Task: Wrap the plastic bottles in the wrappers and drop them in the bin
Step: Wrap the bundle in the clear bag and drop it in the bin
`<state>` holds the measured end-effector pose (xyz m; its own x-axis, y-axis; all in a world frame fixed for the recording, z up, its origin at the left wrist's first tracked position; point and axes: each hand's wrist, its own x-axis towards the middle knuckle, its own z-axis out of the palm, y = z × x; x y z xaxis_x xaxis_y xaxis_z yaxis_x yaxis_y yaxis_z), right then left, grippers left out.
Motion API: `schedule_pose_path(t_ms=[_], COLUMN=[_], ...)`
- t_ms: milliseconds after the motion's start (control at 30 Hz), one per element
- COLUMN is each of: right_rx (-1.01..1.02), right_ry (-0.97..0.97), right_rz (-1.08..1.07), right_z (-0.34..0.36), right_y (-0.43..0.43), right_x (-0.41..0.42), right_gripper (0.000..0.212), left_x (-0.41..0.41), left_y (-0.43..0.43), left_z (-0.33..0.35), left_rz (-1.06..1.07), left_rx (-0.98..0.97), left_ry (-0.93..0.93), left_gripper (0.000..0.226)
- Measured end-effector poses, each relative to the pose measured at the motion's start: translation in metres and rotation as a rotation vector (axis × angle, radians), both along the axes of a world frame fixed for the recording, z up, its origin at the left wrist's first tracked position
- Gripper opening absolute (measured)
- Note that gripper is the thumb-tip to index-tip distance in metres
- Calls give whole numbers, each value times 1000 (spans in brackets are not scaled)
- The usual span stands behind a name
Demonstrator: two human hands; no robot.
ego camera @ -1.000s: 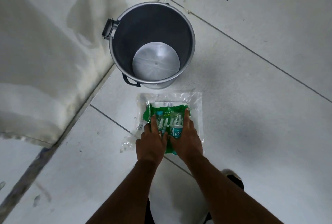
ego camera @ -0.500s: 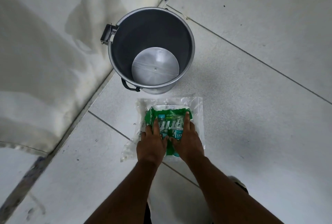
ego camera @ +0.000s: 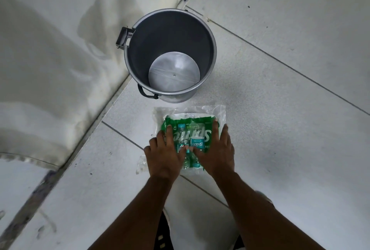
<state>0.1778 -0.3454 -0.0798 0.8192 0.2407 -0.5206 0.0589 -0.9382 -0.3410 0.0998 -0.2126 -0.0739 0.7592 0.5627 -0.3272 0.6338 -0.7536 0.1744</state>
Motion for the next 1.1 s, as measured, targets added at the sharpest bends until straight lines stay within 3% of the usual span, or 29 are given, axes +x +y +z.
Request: schedule_pose_path(t_ms=[100, 300, 533, 700, 933, 1100], right_rx=[-60, -113, -28, -59, 123, 38], right_ry=[-19, 127, 234, 159, 53, 37], right_rz=[7, -53, -209, -120, -154, -135], right_z=[13, -1, -32, -35, -32, -37], right_y=[-9, -18, -8, -9, 4, 16], right_x=[3, 14, 6, 6, -3, -4], right_gripper=[119, 132, 146, 140, 123, 103], left_x=[-1, -1, 2, 0, 7, 7], left_y=[8, 22, 21, 11, -11, -33], left_z=[11, -3, -21, -32, -31, -40], left_rz=[31, 131, 348, 275, 138, 41], left_rx=[35, -197, -330, -307, -247, -152], left_ry=[-3, 239, 204, 250, 233, 224], left_gripper=[97, 132, 155, 144, 132, 118])
